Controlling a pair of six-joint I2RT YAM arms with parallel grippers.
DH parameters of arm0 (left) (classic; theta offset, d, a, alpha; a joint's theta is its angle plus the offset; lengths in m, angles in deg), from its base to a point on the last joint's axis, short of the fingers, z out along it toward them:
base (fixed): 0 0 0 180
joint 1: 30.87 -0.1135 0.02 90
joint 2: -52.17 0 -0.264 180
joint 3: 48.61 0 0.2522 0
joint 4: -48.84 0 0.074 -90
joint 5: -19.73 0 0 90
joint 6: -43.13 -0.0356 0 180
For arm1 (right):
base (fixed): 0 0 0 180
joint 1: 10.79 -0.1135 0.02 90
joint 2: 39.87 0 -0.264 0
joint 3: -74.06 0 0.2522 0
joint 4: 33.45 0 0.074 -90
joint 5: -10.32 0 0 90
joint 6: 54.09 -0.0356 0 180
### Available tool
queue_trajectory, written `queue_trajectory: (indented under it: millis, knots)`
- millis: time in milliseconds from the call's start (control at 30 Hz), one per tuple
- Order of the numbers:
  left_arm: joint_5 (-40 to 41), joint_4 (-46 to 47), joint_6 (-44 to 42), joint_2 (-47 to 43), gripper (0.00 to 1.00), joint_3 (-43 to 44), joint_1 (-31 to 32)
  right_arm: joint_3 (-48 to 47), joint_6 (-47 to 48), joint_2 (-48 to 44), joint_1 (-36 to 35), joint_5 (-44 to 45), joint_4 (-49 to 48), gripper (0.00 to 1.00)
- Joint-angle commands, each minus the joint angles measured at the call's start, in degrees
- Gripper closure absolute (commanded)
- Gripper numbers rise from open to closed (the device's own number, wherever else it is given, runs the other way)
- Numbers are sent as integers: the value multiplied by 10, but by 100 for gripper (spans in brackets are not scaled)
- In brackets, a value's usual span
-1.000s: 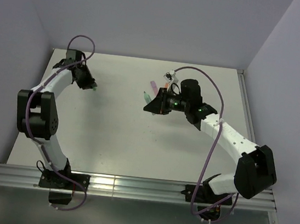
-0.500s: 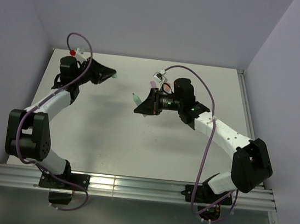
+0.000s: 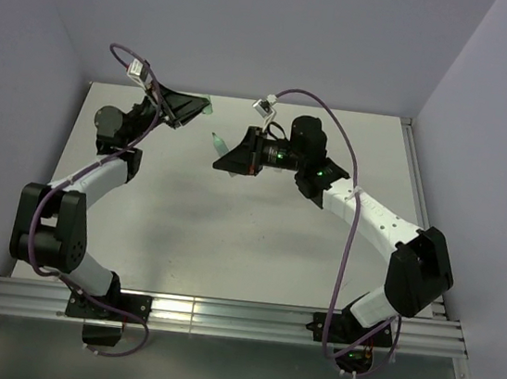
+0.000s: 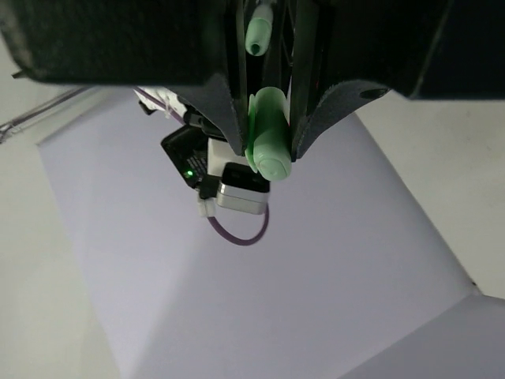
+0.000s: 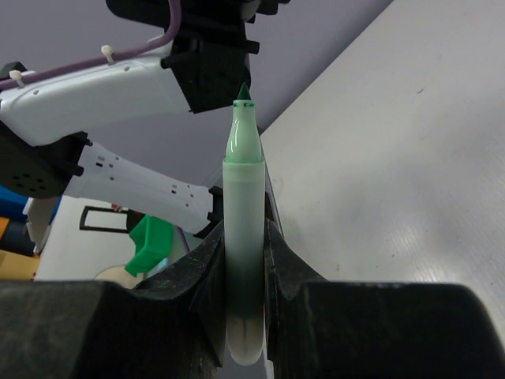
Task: Insert the pens into the pen caps
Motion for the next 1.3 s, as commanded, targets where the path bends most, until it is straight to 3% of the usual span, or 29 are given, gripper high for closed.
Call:
queue_trajectory:
  millis: [0, 567, 1267]
  knots:
    - [-15, 122, 58, 6, 99, -5, 11, -27, -15, 8, -5, -3, -40, 100]
    - [15, 214, 71, -3, 100, -40, 59, 16, -105, -21, 4, -33, -169, 100]
    - [34, 223, 83, -18, 100, -21, 61, 28, -127, -17, 5, -51, -180, 100]
